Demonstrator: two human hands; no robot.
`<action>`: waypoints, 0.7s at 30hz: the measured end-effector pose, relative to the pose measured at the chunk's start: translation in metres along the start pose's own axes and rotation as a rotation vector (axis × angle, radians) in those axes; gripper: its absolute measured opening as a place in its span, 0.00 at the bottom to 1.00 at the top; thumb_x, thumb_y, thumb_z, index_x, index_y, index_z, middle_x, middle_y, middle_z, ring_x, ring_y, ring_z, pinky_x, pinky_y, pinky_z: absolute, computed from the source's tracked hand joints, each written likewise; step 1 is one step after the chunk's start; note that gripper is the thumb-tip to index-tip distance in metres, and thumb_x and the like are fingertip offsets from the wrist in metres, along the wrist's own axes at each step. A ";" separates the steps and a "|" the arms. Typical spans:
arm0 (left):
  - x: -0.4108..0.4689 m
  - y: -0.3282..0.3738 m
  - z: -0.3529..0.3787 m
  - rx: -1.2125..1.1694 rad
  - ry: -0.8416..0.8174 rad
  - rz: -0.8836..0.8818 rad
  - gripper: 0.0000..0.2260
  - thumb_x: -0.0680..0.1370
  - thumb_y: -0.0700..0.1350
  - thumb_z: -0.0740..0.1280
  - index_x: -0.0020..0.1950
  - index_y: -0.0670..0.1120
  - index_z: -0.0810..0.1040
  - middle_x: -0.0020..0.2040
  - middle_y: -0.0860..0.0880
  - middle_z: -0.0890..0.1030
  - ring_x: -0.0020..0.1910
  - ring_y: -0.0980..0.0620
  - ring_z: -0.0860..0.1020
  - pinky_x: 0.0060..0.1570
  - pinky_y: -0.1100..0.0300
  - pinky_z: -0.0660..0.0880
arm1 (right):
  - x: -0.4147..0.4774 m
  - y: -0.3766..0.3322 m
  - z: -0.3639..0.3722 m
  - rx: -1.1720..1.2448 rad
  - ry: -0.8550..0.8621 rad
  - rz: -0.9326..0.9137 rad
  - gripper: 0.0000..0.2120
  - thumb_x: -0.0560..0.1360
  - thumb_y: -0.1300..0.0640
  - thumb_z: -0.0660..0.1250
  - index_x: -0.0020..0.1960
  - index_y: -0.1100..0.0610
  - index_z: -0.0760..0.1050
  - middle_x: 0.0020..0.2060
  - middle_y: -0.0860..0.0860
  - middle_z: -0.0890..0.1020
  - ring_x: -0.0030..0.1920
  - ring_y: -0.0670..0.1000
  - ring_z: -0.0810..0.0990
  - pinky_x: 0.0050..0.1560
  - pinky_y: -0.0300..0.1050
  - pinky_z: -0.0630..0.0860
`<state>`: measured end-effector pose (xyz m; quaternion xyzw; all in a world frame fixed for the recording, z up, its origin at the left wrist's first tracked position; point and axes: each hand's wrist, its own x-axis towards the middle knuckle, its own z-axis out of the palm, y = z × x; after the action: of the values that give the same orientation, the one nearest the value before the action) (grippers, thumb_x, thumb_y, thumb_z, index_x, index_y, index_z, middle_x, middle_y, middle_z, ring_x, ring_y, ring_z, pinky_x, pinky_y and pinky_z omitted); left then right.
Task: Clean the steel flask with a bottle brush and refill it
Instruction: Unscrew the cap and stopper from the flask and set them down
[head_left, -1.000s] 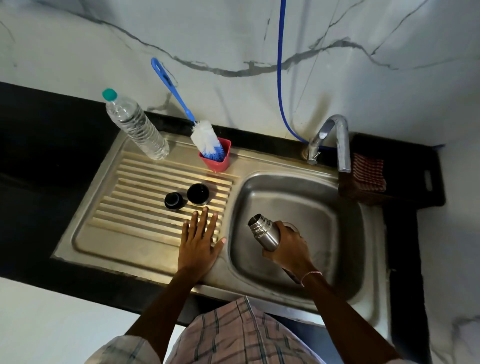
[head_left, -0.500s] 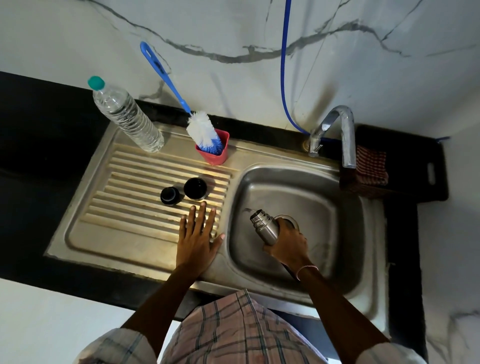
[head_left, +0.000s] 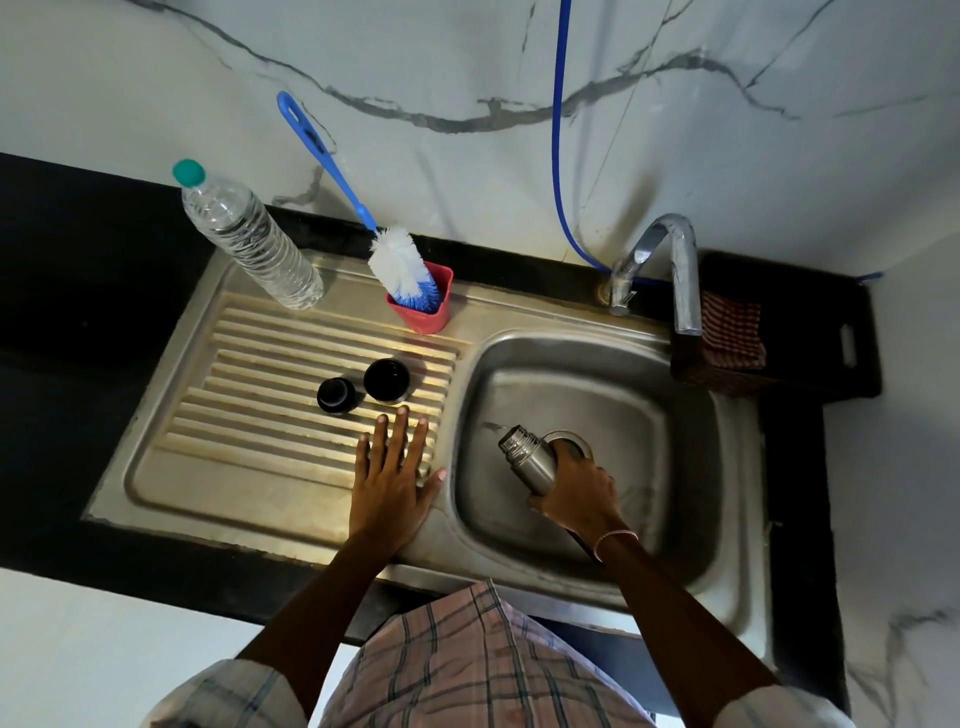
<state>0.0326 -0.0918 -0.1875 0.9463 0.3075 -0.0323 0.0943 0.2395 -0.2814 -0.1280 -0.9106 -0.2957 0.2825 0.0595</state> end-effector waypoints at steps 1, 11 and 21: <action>0.000 0.000 0.000 0.001 -0.003 -0.002 0.36 0.82 0.66 0.55 0.85 0.50 0.52 0.85 0.44 0.47 0.84 0.40 0.46 0.79 0.37 0.50 | 0.000 0.000 0.000 -0.003 0.002 -0.001 0.38 0.62 0.40 0.76 0.69 0.47 0.68 0.58 0.50 0.80 0.53 0.55 0.81 0.52 0.50 0.77; 0.000 0.000 -0.001 0.002 -0.029 -0.008 0.35 0.82 0.67 0.50 0.85 0.50 0.53 0.85 0.44 0.48 0.84 0.40 0.46 0.79 0.38 0.50 | 0.001 -0.002 -0.003 0.000 0.008 -0.006 0.39 0.62 0.39 0.75 0.69 0.47 0.68 0.57 0.50 0.80 0.52 0.54 0.81 0.51 0.50 0.77; 0.000 0.000 -0.001 -0.006 -0.007 0.016 0.36 0.82 0.65 0.55 0.85 0.49 0.53 0.85 0.43 0.48 0.83 0.39 0.46 0.79 0.36 0.53 | 0.001 -0.001 -0.003 -0.014 -0.001 -0.003 0.39 0.62 0.38 0.75 0.69 0.47 0.67 0.59 0.50 0.80 0.53 0.55 0.81 0.52 0.51 0.77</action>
<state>0.0323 -0.0914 -0.1865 0.9484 0.2996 -0.0340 0.0983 0.2409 -0.2800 -0.1257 -0.9105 -0.2991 0.2806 0.0532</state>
